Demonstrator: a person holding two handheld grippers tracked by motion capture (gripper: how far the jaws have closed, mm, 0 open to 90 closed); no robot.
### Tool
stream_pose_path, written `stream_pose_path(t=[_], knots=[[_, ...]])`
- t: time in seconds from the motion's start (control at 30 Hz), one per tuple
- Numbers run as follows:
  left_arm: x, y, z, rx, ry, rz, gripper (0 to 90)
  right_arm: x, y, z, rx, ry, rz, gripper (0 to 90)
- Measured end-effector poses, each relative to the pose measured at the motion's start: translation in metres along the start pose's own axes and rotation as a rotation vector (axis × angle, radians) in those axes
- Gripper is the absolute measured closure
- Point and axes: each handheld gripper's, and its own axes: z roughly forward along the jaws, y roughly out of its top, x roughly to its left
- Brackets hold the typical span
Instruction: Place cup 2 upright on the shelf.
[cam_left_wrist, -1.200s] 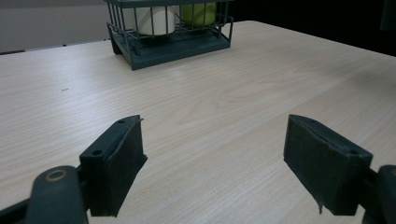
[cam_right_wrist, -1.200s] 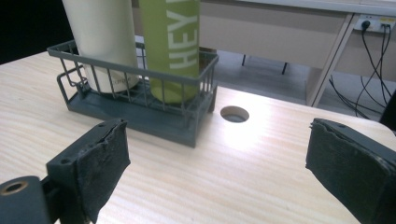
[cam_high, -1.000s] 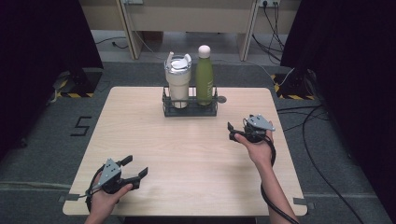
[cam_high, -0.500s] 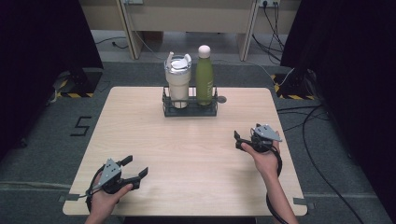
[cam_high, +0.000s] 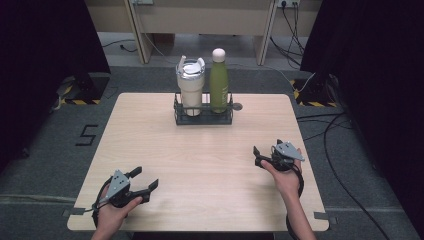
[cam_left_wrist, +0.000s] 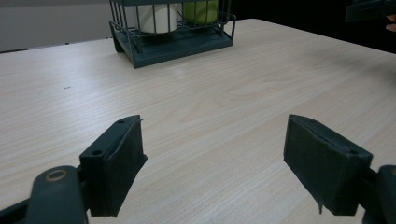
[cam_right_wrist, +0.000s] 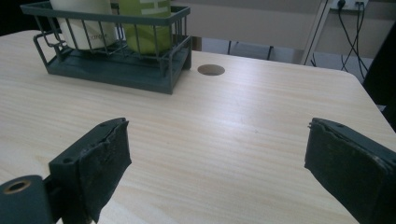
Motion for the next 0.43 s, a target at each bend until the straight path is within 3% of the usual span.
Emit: stream_pose_path(t=[0.43], knots=[[-0.0012, 0.0010, 0.0014, 0.002, -0.007, 0.003, 19.4, -0.0047, -0.0020, -0.0080, -0.015, 0.001, 0.026, 8.2]])
